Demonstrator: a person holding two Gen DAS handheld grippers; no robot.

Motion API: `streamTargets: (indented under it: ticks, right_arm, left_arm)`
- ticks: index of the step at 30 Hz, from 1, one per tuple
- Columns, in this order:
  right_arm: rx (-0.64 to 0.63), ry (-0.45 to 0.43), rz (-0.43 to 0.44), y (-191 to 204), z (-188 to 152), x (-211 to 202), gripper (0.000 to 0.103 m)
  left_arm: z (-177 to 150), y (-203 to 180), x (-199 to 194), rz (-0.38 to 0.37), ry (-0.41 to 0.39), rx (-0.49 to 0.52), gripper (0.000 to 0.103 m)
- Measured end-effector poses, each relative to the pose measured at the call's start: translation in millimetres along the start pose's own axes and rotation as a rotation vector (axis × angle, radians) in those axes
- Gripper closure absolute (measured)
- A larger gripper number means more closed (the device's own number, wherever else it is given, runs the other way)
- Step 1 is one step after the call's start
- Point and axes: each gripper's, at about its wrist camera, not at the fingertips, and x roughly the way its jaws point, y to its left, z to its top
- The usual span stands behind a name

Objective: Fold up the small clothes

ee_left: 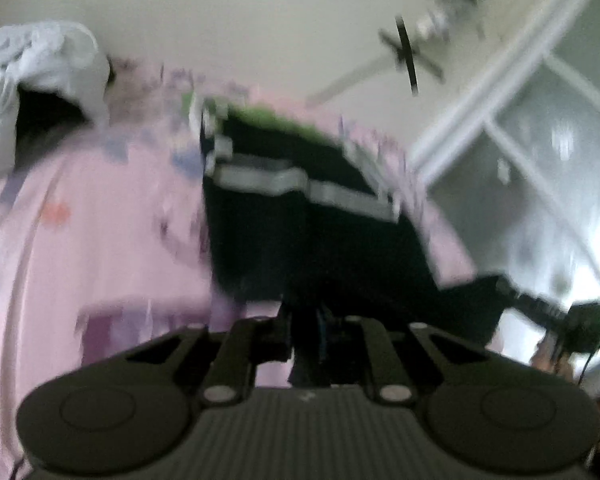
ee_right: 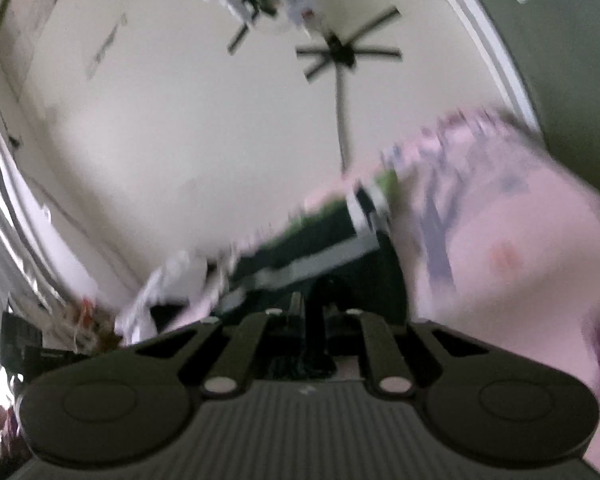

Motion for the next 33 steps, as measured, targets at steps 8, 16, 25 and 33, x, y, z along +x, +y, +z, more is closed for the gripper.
streamTargets:
  ticks: [8,16,25,33]
  right_arm:
    - [-0.167,-0.042,-0.228,7,50,115,0.050]
    - [-0.164,0.111,-0.272,-16,-8,120,0.057]
    - [-0.246,0.182,-0.354,-21,-9,105,0.100]
    - [-0.299,0.070,-0.251,4,95,133,0.052]
  left_arm:
    - [75,24,66,0.274,-0.118,-0.094,0.054]
    - [31,30,116,0.276,0.040,-0.058,0.067]
    - [28,33,103,0.329,0.184,0.107,0.070]
    - [125,6,106,0.471,-0.020,0.285,0.054]
